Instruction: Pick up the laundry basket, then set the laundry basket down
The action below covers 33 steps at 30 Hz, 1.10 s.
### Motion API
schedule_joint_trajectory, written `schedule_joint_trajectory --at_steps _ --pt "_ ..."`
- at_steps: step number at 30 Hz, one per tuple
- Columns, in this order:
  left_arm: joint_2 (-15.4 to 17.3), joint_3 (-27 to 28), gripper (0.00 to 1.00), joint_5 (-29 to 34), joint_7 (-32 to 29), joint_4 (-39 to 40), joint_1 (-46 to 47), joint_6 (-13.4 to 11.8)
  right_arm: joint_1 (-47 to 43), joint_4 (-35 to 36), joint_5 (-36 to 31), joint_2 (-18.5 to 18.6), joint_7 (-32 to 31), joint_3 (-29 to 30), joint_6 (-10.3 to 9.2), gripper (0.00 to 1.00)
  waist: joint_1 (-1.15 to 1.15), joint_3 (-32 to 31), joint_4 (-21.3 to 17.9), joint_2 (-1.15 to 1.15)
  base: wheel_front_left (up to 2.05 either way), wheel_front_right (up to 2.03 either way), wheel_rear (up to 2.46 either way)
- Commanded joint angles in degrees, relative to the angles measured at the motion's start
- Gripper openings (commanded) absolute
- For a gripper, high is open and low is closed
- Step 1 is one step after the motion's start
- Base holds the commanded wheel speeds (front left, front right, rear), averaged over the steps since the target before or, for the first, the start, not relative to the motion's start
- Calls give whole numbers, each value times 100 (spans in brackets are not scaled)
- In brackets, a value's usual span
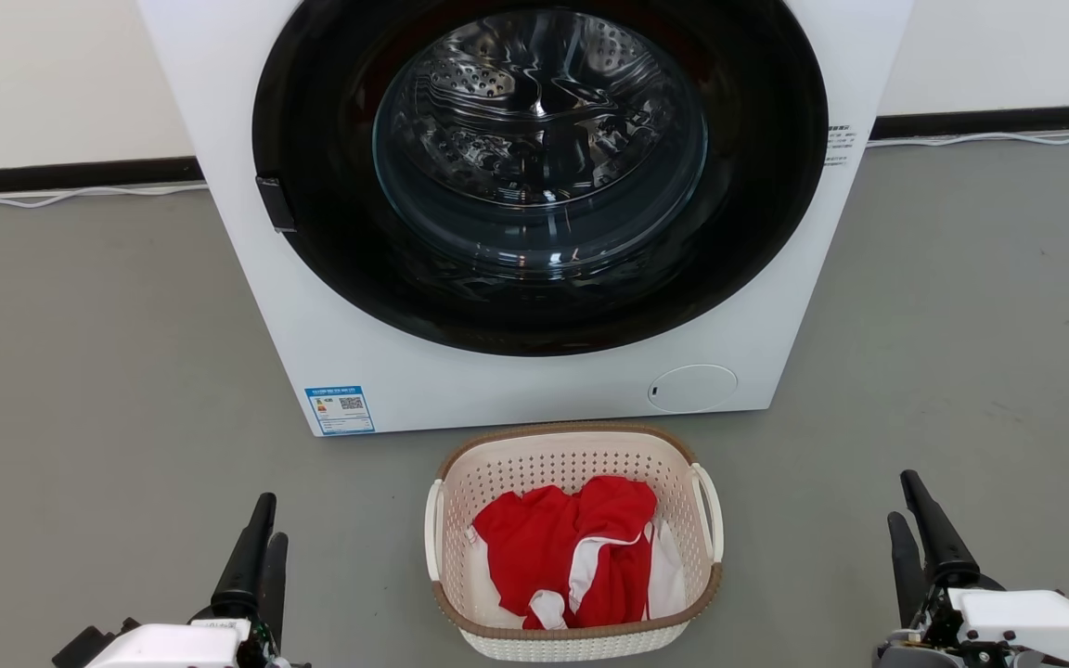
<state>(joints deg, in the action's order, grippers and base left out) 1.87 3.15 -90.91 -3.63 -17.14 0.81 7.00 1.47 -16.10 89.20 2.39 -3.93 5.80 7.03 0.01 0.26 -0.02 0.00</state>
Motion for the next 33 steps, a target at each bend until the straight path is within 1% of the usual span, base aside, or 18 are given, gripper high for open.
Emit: schedule_joint_trajectory --at_steps 1,14,33 --pt "45 -9 100 163 60 151 198 12 178 191 -166 84 90 -28 9 100 -1 0 -3 0 0 0 0" --pt "52 -7 100 812 261 121 226 4 208 219 -1091 130 292 -114 14 100 -1 4 -23 0 0 0 0" --pt "61 -12 100 2510 581 212 272 -116 323 264 -3129 261 611 -327 20 100 -1 18 -54 0 0 0 0"
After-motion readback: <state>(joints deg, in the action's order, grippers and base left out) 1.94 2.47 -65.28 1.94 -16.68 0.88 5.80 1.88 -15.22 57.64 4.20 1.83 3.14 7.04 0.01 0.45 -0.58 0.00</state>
